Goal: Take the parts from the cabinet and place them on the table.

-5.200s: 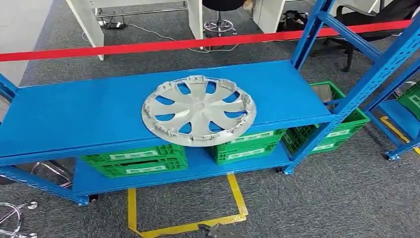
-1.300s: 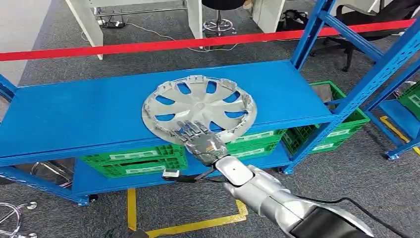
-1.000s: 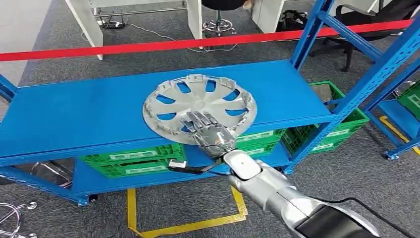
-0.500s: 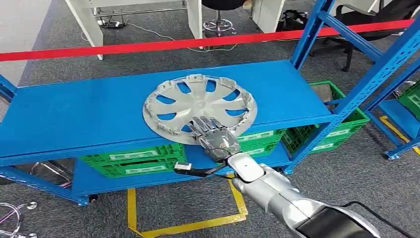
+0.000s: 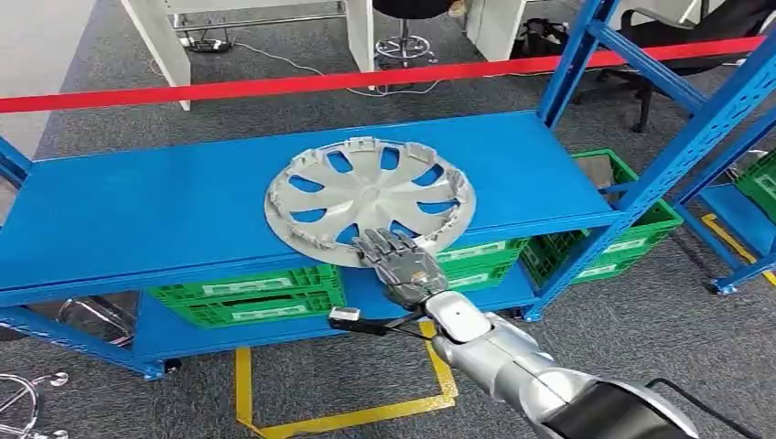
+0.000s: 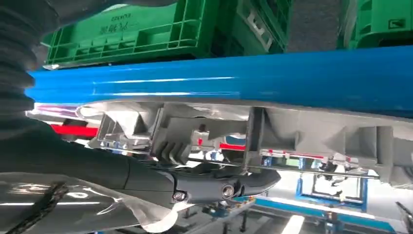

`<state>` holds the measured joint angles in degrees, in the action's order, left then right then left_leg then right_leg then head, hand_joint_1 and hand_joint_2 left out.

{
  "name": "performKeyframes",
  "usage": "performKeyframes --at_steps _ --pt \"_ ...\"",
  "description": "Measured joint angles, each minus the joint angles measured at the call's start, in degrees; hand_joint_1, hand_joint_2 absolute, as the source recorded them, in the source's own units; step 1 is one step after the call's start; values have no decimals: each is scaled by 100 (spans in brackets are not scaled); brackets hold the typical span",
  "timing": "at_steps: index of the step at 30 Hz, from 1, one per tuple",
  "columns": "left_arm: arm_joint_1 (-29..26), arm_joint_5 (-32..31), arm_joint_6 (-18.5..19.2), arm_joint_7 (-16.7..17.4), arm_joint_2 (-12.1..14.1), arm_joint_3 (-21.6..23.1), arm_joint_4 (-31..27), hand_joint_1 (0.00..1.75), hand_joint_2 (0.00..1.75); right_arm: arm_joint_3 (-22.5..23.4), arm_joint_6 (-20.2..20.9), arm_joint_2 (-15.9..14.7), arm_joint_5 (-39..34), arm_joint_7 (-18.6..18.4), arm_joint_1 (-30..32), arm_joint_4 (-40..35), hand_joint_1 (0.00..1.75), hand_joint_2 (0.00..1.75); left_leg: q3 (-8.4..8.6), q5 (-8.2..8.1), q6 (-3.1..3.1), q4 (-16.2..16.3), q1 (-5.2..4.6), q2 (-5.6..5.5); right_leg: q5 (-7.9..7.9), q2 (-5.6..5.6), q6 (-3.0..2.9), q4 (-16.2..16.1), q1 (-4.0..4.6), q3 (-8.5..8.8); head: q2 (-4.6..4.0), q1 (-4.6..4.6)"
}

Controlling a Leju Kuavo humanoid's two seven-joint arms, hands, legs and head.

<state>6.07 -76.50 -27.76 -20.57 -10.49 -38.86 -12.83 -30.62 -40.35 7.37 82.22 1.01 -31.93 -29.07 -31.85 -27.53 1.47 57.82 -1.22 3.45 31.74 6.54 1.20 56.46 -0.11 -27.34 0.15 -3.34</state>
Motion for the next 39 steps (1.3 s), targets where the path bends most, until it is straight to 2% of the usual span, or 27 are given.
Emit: performKeyframes --at_steps 10,17,18,19,20,21,22,31,39 --pt "57 -11 68 -44 -28 0 0 0 0 232 -4 26 -304 46 -12 87 0 175 0 0 0 1 0 0 -3 0 5 0 0 2 0 0" --pt "63 35 68 -44 -28 0 0 0 0 393 -4 33 -19 41 41 -79 0 175 0 0 0 1 0 0 -3 -1 5 0 0 0 0 0" --pt "65 39 68 -44 -28 0 0 0 0 413 -4 33 4 35 45 -122 7 175 0 0 0 1 0 0 -3 -1 5 0 0 0 0 0" --pt "66 39 68 -44 -28 0 0 0 0 422 -4 33 11 35 48 -148 26 175 0 0 0 1 0 0 -3 -1 5 0 0 0 0 0" --pt "66 41 68 -44 -28 0 0 0 0 426 -4 33 43 29 55 -179 66 175 0 0 0 1 0 0 -3 -1 5 0 0 0 0 0" --pt "66 42 68 -44 -28 0 0 0 0 431 -4 33 94 11 75 -234 145 175 0 0 0 1 0 0 -3 -1 5 0 0 0 0 0" --pt "66 48 68 -44 -28 0 0 0 0 446 -4 33 157 -2 101 -299 175 175 0 0 0 1 0 0 -3 -1 5 0 0 0 0 0" --pt "99 158 68 -85 -42 0 0 0 0 522 -4 48 488 -33 364 -1098 175 175 0 0 0 1 0 0 -3 -2 5 0 0 0 0 0" --pt "154 306 144 -136 -70 -7 0 0 0 518 -2 105 562 52 498 -1410 175 175 -2 0 0 1 -1 -1 -3 2 5 0 0 -1 0 0"
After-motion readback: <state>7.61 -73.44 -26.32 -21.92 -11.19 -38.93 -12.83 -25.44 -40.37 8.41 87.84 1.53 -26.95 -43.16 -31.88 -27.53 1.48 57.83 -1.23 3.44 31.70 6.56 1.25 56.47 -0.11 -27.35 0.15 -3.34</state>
